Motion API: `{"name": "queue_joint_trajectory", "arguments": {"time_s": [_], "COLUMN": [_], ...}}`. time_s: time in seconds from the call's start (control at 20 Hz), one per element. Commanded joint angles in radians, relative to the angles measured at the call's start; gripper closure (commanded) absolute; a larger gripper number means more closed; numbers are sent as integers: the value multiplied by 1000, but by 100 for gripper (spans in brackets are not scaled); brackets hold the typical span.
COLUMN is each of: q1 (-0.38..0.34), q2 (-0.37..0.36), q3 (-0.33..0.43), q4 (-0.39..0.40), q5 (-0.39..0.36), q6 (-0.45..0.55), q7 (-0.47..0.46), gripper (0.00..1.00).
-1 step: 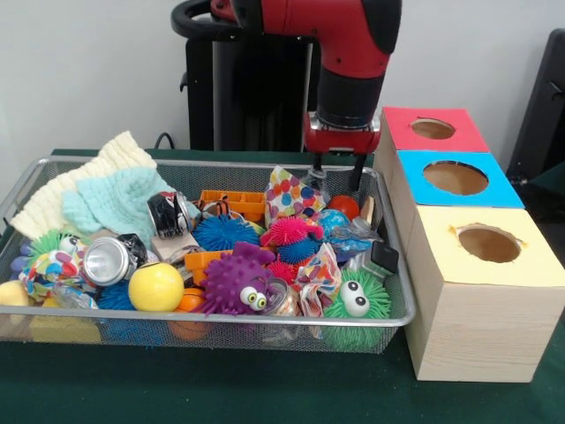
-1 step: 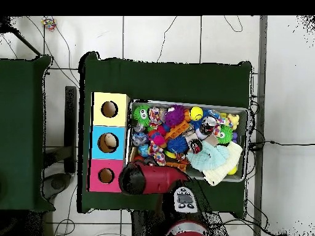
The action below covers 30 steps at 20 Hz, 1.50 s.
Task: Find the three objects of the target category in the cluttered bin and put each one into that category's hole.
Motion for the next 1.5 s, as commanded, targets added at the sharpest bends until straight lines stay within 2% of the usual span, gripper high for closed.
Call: {"name": "queue_joint_trajectory", "arguments": {"time_s": [0.05,0.5,0.9,1.5], "q1": [-55,-78,-50,-51], "q2": [180,213,169,145], "q3": [67,50,22,27], "q4": [-61,-39,25,77], "q5": [-30,-57,-53,-41], "q6": [-89,-164,-191,-226], "q7": [116,121,167,177], "gripper": [0,0,0,0]}}
